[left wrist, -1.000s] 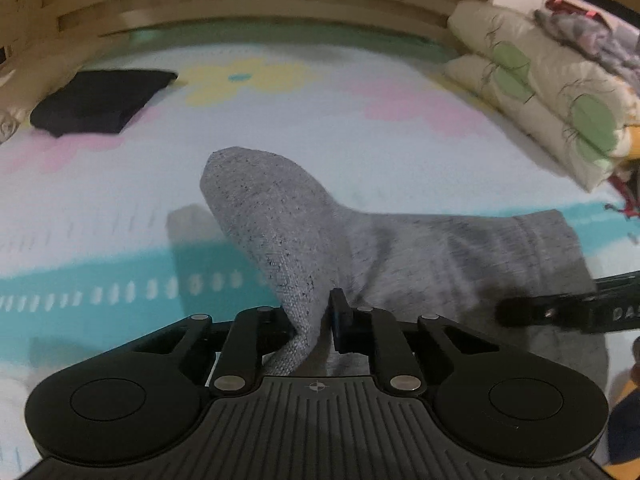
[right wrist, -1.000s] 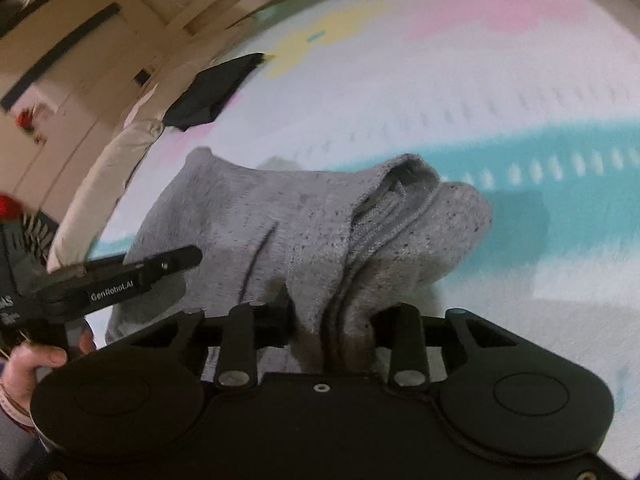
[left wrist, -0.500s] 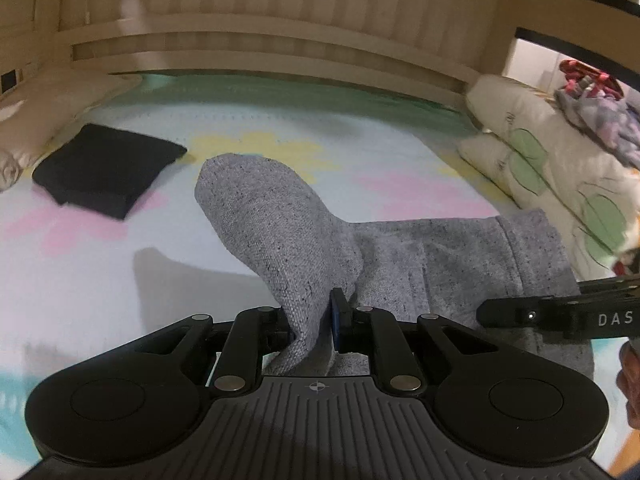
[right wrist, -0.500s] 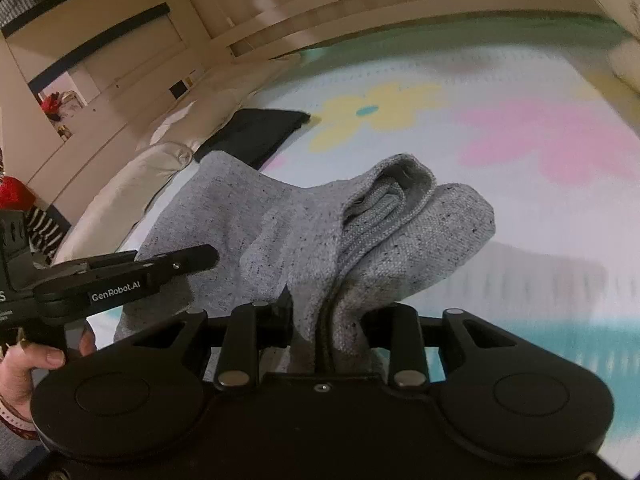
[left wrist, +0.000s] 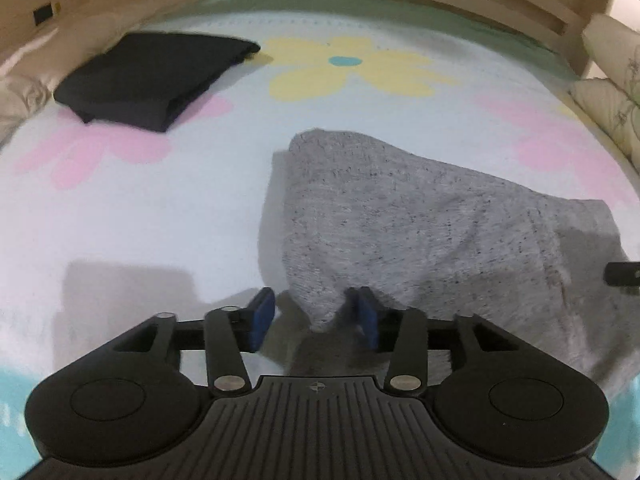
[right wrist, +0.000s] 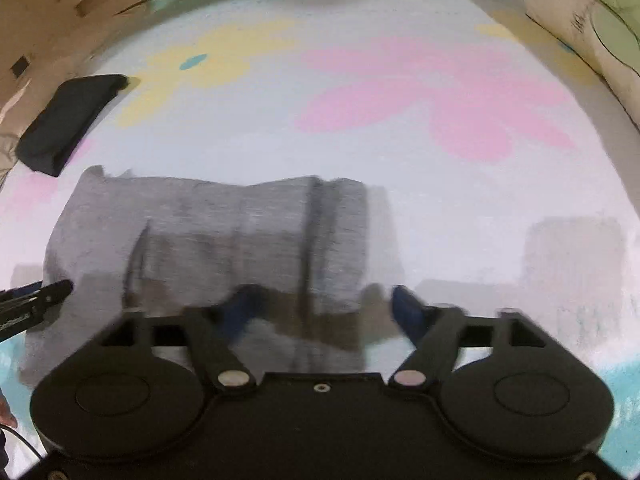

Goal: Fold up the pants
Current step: 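Open the right gripper and lift both grippers away from the sweatpants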

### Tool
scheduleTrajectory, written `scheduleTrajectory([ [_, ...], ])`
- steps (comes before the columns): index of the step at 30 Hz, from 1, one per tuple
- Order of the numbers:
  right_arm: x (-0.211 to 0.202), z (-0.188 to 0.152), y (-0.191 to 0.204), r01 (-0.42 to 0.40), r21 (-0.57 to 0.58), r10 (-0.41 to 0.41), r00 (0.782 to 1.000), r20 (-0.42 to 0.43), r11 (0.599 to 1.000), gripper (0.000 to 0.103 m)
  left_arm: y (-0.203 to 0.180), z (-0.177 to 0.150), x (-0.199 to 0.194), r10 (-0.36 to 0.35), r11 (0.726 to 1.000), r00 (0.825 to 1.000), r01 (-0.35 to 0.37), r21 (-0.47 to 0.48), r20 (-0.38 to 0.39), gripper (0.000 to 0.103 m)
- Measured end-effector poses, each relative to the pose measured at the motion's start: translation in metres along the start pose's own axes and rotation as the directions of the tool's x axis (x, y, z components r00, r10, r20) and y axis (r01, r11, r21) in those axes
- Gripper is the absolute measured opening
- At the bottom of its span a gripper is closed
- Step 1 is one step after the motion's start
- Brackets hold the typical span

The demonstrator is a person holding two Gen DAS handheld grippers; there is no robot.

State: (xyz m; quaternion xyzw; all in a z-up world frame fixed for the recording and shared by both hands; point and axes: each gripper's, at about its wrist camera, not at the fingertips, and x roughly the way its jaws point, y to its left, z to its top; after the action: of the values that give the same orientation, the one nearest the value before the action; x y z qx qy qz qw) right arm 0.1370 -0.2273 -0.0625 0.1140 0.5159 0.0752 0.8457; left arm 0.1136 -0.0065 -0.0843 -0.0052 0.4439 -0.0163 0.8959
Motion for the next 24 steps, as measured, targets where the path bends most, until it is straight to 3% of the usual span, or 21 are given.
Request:
scheduleTrajectory([
  [4, -0.003, -0.009, -0.006, 0.000, 0.017, 0.000, 1.000, 0.014, 1.000, 0.089, -0.003, 0.010, -0.016, 0.021, 1.000, 0.999, -0.022, 0.019, 0.034, 0.045],
  [10, -0.028, -0.003, 0.015, 0.078, 0.001, -0.077, 0.992, 0.096, 0.997, 0.093, -0.013, 0.015, -0.076, 0.068, 0.997, 0.981, -0.073, 0.019, 0.183, 0.048],
  [12, -0.047, -0.008, 0.028, 0.127, -0.046, -0.119, 0.981, 0.151, 0.991, 0.102, -0.020, 0.015, -0.098, 0.086, 0.995, 0.968, -0.095, 0.024, 0.236, 0.054],
  [14, -0.067, -0.015, 0.042, 0.170, -0.095, -0.146, 0.964, 0.224, 0.981, 0.102, -0.027, 0.014, -0.120, 0.113, 0.992, 0.947, -0.126, 0.023, 0.300, 0.067],
  [16, -0.088, -0.022, 0.058, 0.200, -0.158, -0.146, 0.943, 0.299, 0.967, 0.102, -0.034, 0.009, -0.144, 0.116, 0.991, 0.926, -0.134, 0.023, 0.360, 0.071],
  [18, -0.107, -0.030, 0.072, 0.236, -0.185, -0.161, 0.922, 0.352, 0.954, 0.102, -0.038, 0.002, -0.166, 0.106, 0.993, 0.915, -0.121, 0.015, 0.390, 0.073],
  [21, -0.135, -0.044, 0.082, 0.243, -0.167, -0.161, 0.905, 0.393, 0.956, 0.102, -0.038, -0.003, -0.181, 0.078, 0.996, 0.922, -0.085, 0.002, 0.379, 0.075],
  [24, -0.154, -0.053, 0.080, 0.185, -0.138, -0.121, 0.919, 0.375, 0.973, 0.102, -0.036, -0.016, -0.188, 0.072, 0.997, 0.939, -0.068, -0.025, 0.336, 0.075],
])
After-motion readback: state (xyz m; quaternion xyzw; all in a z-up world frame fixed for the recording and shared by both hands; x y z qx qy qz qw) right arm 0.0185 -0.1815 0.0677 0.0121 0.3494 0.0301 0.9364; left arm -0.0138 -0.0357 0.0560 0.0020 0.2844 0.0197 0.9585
